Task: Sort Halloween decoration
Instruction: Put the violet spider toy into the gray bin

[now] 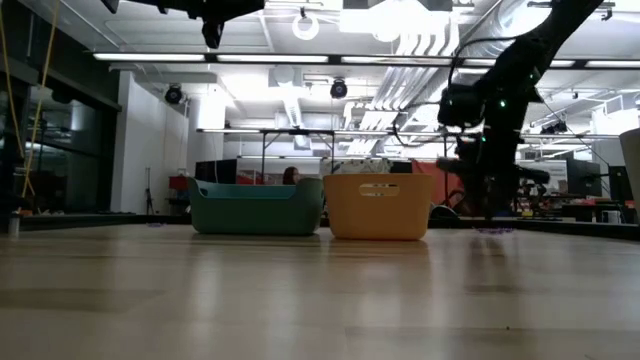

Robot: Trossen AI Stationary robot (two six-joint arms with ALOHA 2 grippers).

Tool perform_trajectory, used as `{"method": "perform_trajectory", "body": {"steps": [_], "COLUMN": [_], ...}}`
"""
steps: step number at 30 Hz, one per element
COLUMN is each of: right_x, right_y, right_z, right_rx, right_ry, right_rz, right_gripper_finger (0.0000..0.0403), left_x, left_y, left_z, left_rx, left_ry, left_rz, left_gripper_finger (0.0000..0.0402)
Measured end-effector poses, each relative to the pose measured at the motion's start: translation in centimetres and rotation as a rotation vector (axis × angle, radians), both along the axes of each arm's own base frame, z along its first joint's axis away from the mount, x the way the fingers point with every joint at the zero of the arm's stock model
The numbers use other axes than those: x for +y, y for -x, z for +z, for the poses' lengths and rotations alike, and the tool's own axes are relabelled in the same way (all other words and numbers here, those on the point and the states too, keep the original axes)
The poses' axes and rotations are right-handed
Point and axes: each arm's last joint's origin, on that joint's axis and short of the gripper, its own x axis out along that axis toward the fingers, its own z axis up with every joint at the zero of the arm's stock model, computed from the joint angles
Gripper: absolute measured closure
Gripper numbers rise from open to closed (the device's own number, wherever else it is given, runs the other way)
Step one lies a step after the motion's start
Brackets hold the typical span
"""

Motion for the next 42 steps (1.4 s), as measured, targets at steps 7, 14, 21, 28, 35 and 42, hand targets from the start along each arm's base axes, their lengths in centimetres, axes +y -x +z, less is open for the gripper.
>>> {"method": "perform_trajectory", "body": {"steps": [7, 14, 21, 28, 35, 42], "right_x": [-0.3, 0.0, 0.0, -0.1, 0.1, 1.8], "right_y": [0.0, 1.1, 1.0, 1.0, 0.9, 0.8], "right_z": [0.9, -1.4, -2.5, -2.5, -2.4, -0.4], "right_rx": [0.034, 0.083, 0.071, 0.064, 0.067, 0.041], "right_ry": [0.033, -0.035, -0.030, -0.024, -0.010, 0.015], "right_rz": [0.002, -0.084, -0.121, -0.140, -0.117, -0.005], "right_gripper_finger": [0.0281, 0.0281, 0.0281, 0.0316, 0.0392, 0.0399], "left_x": [0.0, 0.0, 0.0, 0.0, 0.0, 0.0], "left_y": [0.0, 0.0, 0.0, 0.0, 0.0, 0.0], "left_z": [0.0, 0.0, 0.0, 0.0, -0.1, -0.3], "left_rx": [0.001, 0.002, 0.002, 0.002, 0.014, 0.027], "left_ry": [-0.001, 0.000, 0.001, 0.002, 0.005, 0.008], "left_rz": [0.013, 0.017, 0.017, 0.017, 0.018, 0.018], "left_gripper_finger": [0.0401, 0.0401, 0.0401, 0.0401, 0.0401, 0.0401]}}
